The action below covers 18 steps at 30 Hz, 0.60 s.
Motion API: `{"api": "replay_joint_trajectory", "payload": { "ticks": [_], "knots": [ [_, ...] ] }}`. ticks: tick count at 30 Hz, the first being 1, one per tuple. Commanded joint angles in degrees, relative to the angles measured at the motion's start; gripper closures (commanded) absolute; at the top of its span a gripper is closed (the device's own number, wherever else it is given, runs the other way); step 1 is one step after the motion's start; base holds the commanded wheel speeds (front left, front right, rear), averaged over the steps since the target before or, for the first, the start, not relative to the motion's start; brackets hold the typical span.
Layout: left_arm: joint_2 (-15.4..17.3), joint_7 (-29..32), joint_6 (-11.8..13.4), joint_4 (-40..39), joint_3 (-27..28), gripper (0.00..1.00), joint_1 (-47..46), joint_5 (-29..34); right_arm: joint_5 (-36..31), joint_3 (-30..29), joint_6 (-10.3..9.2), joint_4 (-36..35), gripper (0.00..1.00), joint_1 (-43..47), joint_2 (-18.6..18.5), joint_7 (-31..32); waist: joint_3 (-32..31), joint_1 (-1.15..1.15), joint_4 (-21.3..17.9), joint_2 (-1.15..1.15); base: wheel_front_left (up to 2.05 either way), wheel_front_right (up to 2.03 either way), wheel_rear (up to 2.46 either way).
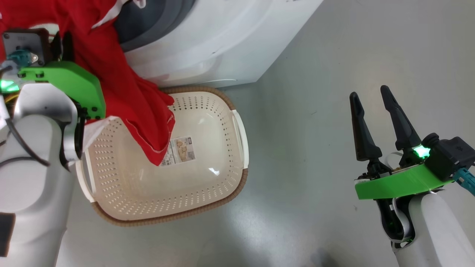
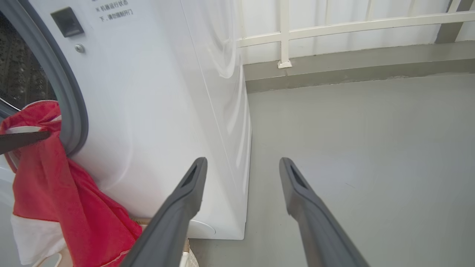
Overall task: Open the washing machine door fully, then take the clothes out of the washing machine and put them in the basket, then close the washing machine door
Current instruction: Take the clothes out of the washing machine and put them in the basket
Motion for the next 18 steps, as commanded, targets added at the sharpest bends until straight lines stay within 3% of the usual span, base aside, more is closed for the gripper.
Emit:
{"api": "replay_joint_trajectory", "payload": {
  "ticks": [1,12,18],
  "knots": [
    [2.4,-0.7,0.1,-2.8,1.2,1.0,0.7,0.1,0.3,1.1,0.34,-1.1,0.0,0.0,0.0,-0.4,-0.1,0.0,0.3,0.0,0.0,0.0,0.0],
    [3.8,-3.4,1.3,-14.9,0.4,1.0,6.4,1.1,-0.2,0.2,0.34,-0.9,0.0,0.9,0.0,-0.4,-1.4,0.0,2.0,0.0,0.0,0.0,0.0],
    [4.6,-5.0,2.6,-25.1,0.3,1.0,13.9,1.4,0.6,0.0,0.34,-1.1,0.0,1.8,0.0,-0.4,-2.6,0.0,2.9,0.0,0.0,0.0,0.0]
  ]
}}
